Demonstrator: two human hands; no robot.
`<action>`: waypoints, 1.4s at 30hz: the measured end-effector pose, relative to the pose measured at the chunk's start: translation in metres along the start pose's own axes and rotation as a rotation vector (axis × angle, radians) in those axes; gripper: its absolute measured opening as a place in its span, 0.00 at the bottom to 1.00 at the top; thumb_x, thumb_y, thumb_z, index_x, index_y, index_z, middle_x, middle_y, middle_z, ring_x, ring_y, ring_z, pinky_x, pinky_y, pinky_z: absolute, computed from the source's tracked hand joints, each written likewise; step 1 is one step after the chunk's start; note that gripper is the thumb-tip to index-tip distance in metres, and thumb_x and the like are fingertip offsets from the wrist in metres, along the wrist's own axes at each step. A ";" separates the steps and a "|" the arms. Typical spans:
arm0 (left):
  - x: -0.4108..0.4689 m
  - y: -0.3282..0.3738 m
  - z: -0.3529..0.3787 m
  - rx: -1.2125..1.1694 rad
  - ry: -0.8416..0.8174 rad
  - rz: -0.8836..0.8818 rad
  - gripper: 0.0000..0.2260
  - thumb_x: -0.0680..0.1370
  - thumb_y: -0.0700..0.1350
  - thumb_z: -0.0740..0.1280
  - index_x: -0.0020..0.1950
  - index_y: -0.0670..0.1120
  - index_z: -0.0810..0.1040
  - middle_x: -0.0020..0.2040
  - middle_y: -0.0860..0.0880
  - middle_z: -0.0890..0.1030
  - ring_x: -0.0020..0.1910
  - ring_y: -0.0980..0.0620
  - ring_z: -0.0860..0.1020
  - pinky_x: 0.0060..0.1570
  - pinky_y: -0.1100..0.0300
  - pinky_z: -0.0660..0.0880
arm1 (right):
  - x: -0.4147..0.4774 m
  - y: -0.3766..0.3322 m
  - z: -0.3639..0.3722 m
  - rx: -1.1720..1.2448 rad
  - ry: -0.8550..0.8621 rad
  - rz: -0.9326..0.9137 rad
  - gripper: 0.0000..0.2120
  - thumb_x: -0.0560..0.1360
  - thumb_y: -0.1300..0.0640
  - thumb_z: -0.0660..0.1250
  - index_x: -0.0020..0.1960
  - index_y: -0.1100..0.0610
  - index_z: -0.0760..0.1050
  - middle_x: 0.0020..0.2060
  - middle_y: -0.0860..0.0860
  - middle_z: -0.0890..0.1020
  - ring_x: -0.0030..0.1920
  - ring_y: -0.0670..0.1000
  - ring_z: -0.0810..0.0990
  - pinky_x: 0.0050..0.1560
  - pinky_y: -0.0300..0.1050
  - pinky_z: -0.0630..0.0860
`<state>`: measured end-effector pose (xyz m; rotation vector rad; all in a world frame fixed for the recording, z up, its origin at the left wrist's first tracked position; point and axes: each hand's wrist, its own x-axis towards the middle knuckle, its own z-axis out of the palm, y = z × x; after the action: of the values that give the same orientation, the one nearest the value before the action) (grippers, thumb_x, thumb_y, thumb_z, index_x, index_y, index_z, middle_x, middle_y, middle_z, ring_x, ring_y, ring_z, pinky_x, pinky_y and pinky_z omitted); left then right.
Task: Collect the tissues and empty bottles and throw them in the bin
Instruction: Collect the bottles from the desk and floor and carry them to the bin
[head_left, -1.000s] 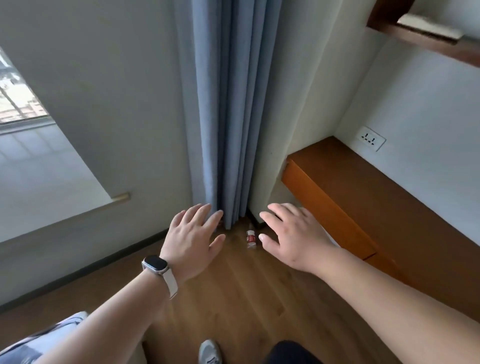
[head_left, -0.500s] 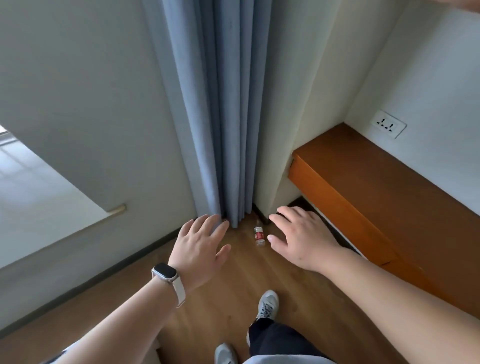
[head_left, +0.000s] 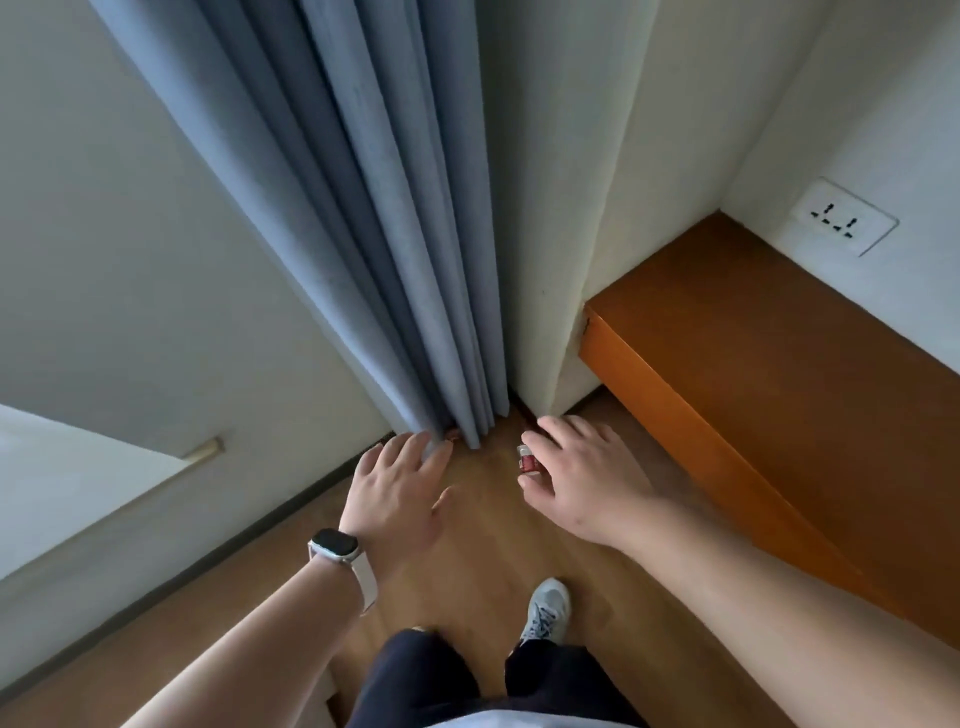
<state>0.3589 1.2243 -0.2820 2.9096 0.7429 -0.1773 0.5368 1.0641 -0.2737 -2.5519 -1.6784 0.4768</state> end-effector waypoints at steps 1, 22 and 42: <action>0.008 -0.001 0.003 -0.004 -0.015 -0.007 0.24 0.73 0.60 0.56 0.65 0.52 0.74 0.62 0.49 0.77 0.63 0.44 0.75 0.59 0.45 0.73 | 0.004 0.004 0.003 0.005 0.009 0.010 0.26 0.75 0.39 0.52 0.66 0.52 0.71 0.65 0.51 0.72 0.63 0.55 0.71 0.59 0.53 0.68; 0.216 -0.096 0.419 -0.167 -0.255 -0.097 0.26 0.77 0.57 0.61 0.74 0.53 0.64 0.72 0.49 0.68 0.69 0.45 0.66 0.65 0.48 0.65 | 0.184 0.104 0.384 0.094 -0.075 0.307 0.25 0.76 0.39 0.56 0.67 0.52 0.70 0.66 0.52 0.71 0.61 0.57 0.71 0.59 0.55 0.69; 0.357 -0.202 0.772 -0.116 -0.067 -0.152 0.39 0.72 0.64 0.61 0.79 0.52 0.53 0.77 0.43 0.59 0.74 0.38 0.60 0.67 0.41 0.65 | 0.343 0.219 0.722 0.296 0.027 0.650 0.32 0.71 0.42 0.67 0.70 0.52 0.61 0.60 0.56 0.72 0.57 0.60 0.74 0.55 0.57 0.74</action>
<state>0.5100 1.4451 -1.1140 2.7250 0.9300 -0.2382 0.6523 1.1936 -1.0846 -2.7892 -0.6598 0.6505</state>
